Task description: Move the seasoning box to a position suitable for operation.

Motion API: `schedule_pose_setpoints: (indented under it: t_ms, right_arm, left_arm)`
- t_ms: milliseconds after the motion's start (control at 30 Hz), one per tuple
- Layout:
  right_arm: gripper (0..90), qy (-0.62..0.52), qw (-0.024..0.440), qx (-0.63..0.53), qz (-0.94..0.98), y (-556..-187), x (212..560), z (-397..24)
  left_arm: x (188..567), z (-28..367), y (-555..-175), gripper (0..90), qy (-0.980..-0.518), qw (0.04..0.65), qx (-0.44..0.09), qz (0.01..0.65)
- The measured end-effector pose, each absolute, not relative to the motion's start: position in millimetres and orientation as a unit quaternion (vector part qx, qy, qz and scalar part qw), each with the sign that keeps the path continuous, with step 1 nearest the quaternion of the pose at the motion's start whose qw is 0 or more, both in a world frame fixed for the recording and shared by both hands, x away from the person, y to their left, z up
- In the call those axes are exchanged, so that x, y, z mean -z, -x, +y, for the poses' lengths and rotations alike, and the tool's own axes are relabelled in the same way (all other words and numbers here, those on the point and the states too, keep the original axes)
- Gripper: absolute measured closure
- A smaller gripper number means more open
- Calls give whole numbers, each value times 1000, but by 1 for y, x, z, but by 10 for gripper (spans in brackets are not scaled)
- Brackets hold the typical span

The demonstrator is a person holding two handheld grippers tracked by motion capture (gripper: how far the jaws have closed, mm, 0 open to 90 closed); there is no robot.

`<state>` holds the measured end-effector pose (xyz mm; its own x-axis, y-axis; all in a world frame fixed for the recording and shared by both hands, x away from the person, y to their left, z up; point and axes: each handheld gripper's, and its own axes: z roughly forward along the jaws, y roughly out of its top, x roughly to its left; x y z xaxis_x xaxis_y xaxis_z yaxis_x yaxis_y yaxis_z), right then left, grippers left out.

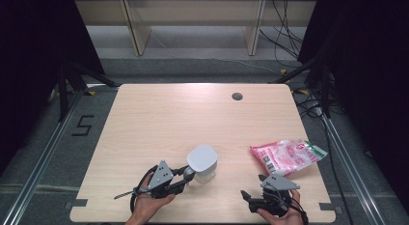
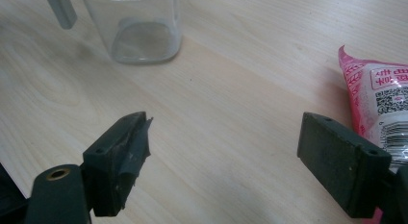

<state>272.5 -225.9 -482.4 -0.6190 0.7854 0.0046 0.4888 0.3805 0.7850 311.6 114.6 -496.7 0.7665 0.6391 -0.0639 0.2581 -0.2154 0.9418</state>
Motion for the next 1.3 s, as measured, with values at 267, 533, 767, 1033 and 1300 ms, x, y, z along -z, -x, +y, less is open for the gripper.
schedule_pose_setpoints:
  t_ms: [267, 533, 767, 1033, 1300]
  right_arm:
    - [193, -396, 181, -397, 808, -273, 483, -225]
    - [193, -398, 176, -399, 807, -272, 483, -225]
    - [194, -390, 179, -398, 811, -273, 483, -225]
    - [195, -394, 187, -393, 810, -272, 483, -225]
    - [197, -391, 182, -390, 813, -272, 483, -225]
  left_arm:
    - [496, 106, -324, 684, -762, 550, -177, 291]
    - [495, 97, -334, 685, -765, 544, -186, 290]
    - [495, 90, -349, 684, -767, 544, -191, 282]
    - [495, 90, -357, 681, -771, 542, -189, 276]
    - [498, 92, -365, 666, -770, 539, -214, 266]
